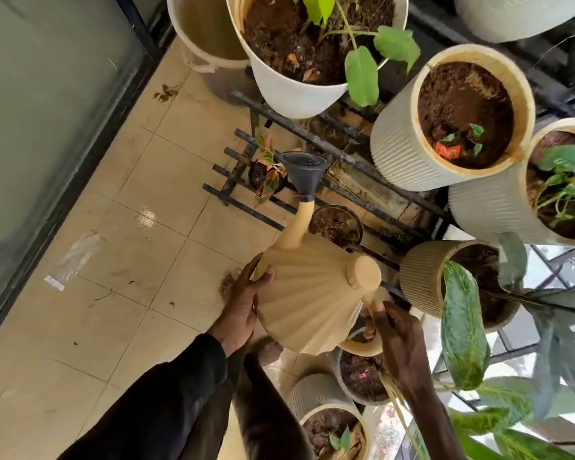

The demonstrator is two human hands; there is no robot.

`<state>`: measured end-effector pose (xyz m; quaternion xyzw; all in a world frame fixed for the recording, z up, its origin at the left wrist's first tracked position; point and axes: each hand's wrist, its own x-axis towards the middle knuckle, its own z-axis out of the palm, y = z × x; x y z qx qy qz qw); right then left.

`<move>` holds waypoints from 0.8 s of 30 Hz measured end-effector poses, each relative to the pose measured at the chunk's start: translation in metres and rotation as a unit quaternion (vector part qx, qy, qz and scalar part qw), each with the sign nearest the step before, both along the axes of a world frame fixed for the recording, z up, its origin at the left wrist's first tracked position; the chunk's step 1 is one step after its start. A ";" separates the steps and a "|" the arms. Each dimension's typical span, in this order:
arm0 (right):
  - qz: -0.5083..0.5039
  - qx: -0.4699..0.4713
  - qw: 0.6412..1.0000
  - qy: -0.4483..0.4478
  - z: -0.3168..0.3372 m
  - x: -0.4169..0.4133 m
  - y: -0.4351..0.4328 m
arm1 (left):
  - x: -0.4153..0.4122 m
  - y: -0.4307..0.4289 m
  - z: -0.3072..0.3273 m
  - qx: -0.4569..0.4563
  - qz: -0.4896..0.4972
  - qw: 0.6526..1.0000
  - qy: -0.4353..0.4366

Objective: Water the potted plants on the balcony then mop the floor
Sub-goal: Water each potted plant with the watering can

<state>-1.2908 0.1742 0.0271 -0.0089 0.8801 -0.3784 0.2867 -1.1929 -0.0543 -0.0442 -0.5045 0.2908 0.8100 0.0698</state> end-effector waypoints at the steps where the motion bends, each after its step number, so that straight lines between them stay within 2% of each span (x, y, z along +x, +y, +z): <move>1: -0.004 -0.007 1.000 -0.001 -0.003 0.003 0.005 | 0.001 0.003 -0.003 -0.009 -0.004 1.000 0.000; 6: -0.004 0.005 1.000 0.005 -0.024 0.019 0.033 | 0.013 0.020 -0.029 -0.013 -0.026 0.999 0.027; 10: -0.027 0.018 0.999 0.039 -0.036 0.034 0.055 | 0.020 0.042 -0.054 0.013 -0.057 0.998 0.012; 14: -0.072 0.028 0.994 0.073 -0.045 0.048 0.069 | 0.019 0.064 -0.078 0.040 -0.153 0.986 -0.050; 18: -0.107 0.049 0.989 0.092 -0.050 0.050 0.070 | 0.022 0.092 -0.093 0.050 -0.157 0.977 -0.137; 24: -0.116 0.052 0.989 0.074 -0.034 0.051 0.071 | 0.036 0.110 -0.094 0.045 -0.192 0.965 -0.174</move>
